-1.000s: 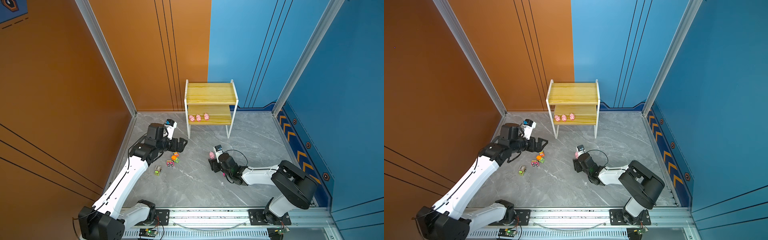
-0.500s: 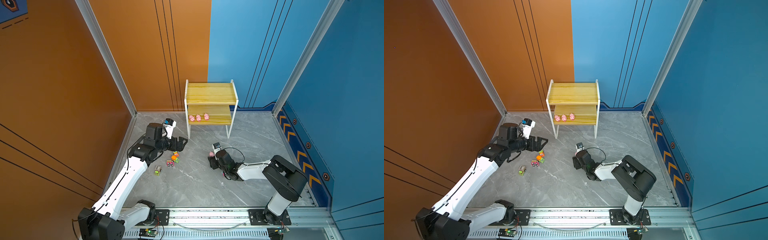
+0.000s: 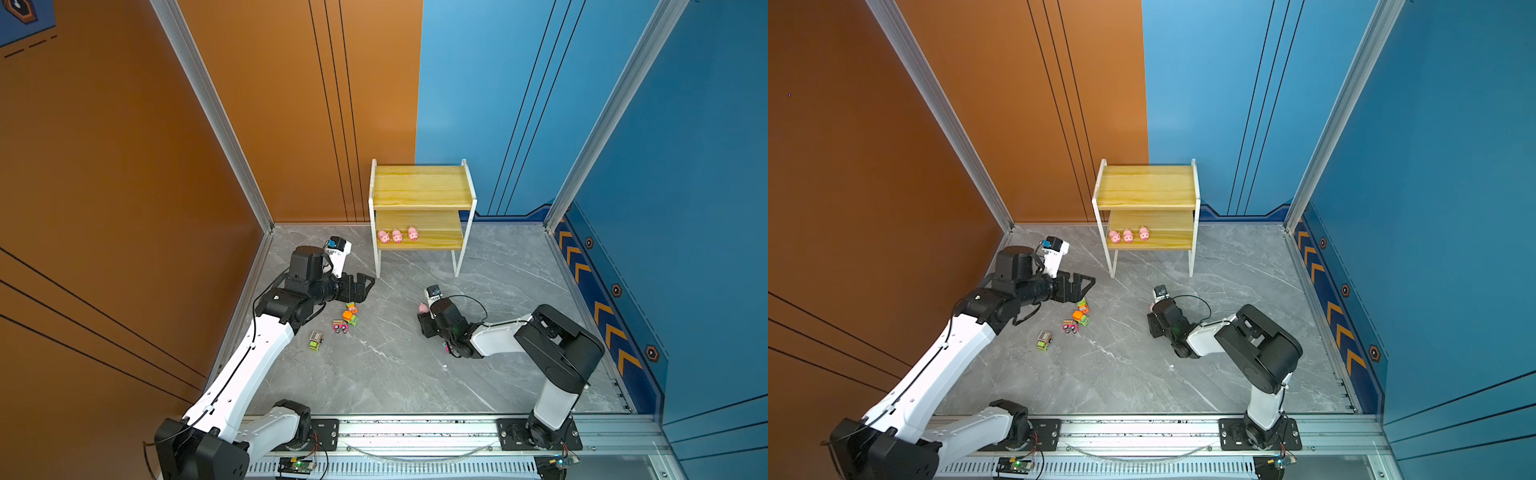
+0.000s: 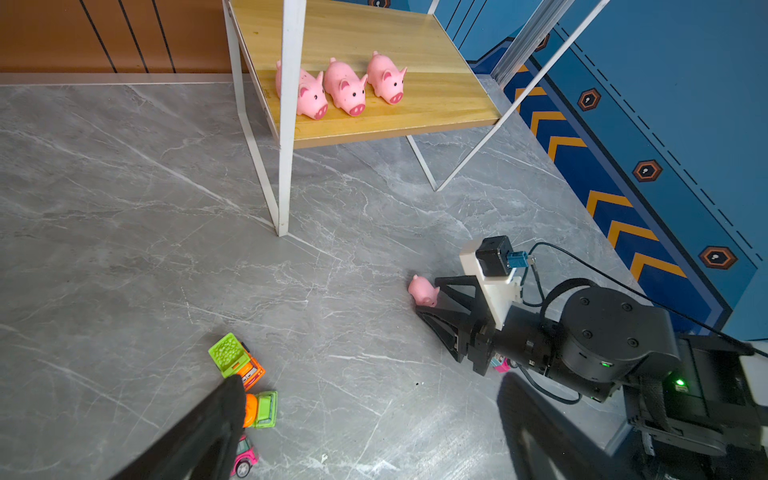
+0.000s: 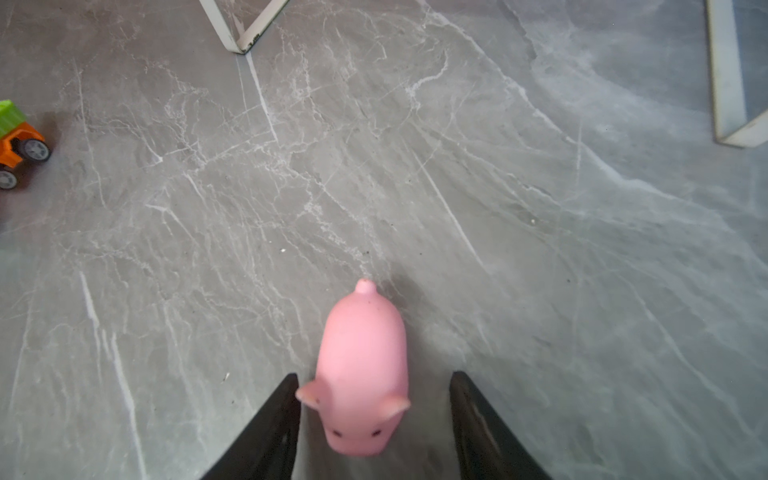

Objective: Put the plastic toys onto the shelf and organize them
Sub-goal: 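Lower the right gripper onto the pink pig and close on it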

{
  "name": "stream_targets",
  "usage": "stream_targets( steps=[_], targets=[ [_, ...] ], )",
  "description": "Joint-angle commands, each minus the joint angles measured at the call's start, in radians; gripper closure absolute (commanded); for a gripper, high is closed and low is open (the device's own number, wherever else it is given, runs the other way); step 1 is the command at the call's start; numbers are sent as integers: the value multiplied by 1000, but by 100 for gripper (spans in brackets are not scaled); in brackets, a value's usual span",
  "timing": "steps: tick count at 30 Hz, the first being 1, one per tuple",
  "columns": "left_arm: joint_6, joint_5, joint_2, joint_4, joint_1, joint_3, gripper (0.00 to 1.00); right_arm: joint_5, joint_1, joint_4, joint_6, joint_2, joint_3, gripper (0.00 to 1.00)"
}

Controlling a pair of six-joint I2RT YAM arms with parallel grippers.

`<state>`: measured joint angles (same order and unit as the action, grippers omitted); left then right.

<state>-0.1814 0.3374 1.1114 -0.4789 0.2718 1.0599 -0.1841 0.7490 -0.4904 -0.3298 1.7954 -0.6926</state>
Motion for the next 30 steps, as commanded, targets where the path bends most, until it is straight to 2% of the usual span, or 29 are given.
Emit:
stream_targets(
  steps=[1, 5, 10, 23, 27, 30],
  targets=[
    [-6, 26, -20, 16, -11, -21, 5, 24, -10, -14, -11, 31, -24, 44],
    [-6, 27, -24, 20, -13, -23, 5, 30, -12, -45, -8, 51, -28, 46],
    [-6, 30, -21, 22, -14, -23, 5, 26, -12, -48, -8, 56, -34, 55],
    [-13, 35, -18, 28, -22, -23, 5, 31, -9, -24, 20, -62, 37, 67],
    [-15, 37, -17, 28, -24, -24, 5, 73, -10, 0, 39, -124, 47, 68],
    [-15, 37, -19, 27, -25, -23, 5, 162, -22, 45, 61, -153, 25, 68]
  ],
)
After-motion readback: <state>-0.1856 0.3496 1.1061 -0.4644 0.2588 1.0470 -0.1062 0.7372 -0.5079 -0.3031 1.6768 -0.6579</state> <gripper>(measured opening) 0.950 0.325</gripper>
